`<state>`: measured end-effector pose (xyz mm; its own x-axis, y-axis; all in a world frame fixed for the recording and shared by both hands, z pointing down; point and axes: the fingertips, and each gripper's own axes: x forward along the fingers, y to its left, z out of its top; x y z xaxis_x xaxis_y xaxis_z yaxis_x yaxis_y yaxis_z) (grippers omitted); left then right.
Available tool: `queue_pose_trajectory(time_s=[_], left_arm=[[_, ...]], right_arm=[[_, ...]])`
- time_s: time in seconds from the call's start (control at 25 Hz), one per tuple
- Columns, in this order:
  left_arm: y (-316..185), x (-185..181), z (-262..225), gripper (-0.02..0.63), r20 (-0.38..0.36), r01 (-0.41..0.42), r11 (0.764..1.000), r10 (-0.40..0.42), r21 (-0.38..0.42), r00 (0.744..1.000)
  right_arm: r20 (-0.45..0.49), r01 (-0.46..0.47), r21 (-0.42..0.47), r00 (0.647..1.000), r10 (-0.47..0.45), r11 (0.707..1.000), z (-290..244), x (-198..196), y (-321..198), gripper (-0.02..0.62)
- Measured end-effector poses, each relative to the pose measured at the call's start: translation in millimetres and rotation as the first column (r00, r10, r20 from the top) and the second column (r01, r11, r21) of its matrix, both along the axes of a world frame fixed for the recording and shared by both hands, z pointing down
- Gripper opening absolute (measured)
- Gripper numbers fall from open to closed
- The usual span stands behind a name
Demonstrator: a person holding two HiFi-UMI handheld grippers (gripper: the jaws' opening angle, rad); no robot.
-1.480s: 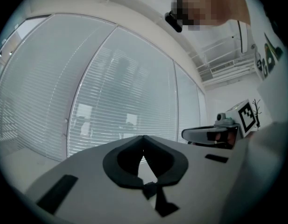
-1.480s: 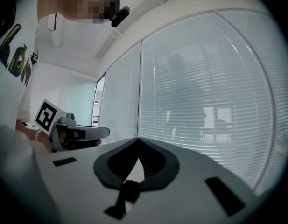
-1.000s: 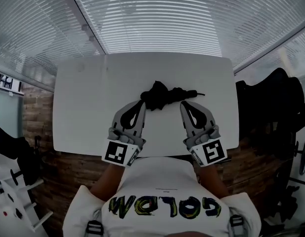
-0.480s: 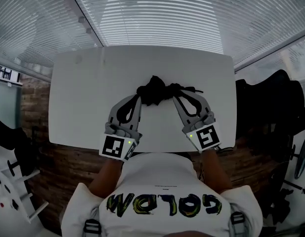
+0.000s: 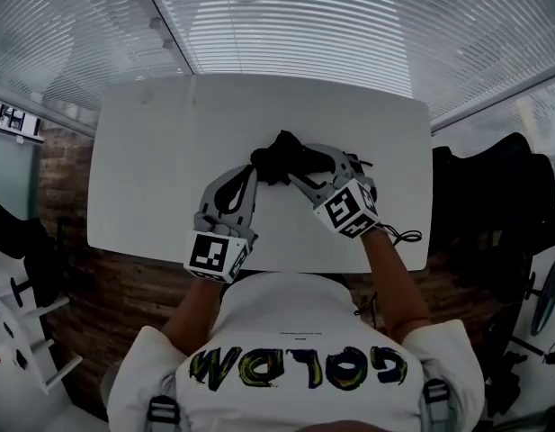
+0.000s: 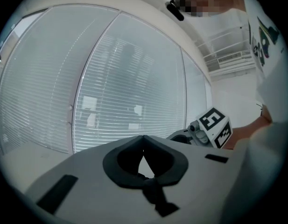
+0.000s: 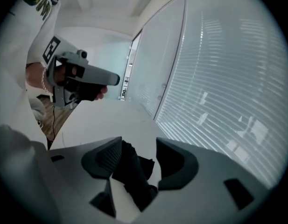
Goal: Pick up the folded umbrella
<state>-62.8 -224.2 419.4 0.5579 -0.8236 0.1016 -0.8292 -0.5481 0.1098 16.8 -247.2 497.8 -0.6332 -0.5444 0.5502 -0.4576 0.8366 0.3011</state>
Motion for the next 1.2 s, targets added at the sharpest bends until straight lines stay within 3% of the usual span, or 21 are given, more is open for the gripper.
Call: queue_pose_trajectory(time_s=[0.24,0.44,0.92,1.2], left_arm=[[0.9,0.1,6.4,0.011,0.016,0.008,1.0,-0.008,-0.006,1.0],[0.5,-4.0,8.4,0.011,0.022,0.019,1.0,-0.019,-0.005,1.0],[5.5,-20.4,15.7,0.011,0.028,0.058,0.998,-0.057,-0.026,0.998],[7.6,-22.5,16.9,0.01,0.028,0.072,0.997,-0.071,-0.028,0.997]], right_arm=[[-0.189,0.113,-0.05,0.974,-0.121,0.992,44.5,-11.6,-9.7,0.291],[-0.302,0.186,-0.13,0.928,-0.218,0.974,82.8,-19.3,-15.2,0.336],[-0.491,0.281,-0.292,0.776,-0.396,0.914,162.4,-24.2,-19.0,0.393],[-0.536,0.31,-0.347,0.709,-0.458,0.885,191.3,-27.3,-17.1,0.393]])
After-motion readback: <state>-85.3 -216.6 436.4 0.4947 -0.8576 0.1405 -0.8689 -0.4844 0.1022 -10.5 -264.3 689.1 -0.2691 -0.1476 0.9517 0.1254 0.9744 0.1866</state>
